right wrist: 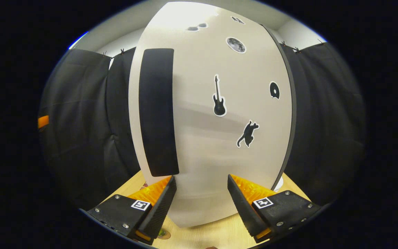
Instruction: Open the cabinet door with the right hand, grasp the bottle in the cabinet with the left hand and place it on the coaster, then close the cabinet door with the right hand.
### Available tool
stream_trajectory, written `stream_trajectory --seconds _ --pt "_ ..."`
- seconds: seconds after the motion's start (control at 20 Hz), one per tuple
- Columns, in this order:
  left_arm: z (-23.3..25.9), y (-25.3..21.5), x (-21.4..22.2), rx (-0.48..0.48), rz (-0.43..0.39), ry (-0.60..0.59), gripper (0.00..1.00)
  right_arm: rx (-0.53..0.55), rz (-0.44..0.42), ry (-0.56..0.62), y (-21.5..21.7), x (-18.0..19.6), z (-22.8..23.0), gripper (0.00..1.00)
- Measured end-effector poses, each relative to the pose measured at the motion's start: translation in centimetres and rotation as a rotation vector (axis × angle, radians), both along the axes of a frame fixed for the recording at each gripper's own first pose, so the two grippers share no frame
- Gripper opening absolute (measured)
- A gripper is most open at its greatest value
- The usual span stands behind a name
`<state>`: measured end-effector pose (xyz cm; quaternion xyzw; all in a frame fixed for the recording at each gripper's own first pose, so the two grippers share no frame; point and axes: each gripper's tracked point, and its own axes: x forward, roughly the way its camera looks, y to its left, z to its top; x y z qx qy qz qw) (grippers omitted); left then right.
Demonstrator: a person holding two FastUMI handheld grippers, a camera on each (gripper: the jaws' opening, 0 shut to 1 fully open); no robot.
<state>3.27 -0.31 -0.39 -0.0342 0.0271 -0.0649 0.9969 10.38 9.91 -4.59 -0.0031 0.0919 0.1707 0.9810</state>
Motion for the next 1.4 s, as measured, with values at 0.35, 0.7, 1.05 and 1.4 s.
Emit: stream_trajectory --seconds 0.35,0.7,1.05,1.4 --pt "0.3 2.1 1.1 -0.011 0.006 0.017 0.96 0.034 -0.022 0.012 0.6 0.7 -0.1 0.93" --pt "0.2 3.3 1.5 0.025 0.032 0.008 0.96 0.052 -0.059 0.021 1.0 1.5 -0.2 0.93" --pt "-0.3 4.0 1.8 0.036 0.044 0.012 0.96 0.067 -0.081 0.037 1.4 2.0 -0.5 0.93" --pt "-0.4 4.1 1.8 0.046 0.051 0.013 0.99 0.047 -0.095 0.028 1.3 2.5 -0.5 0.92"
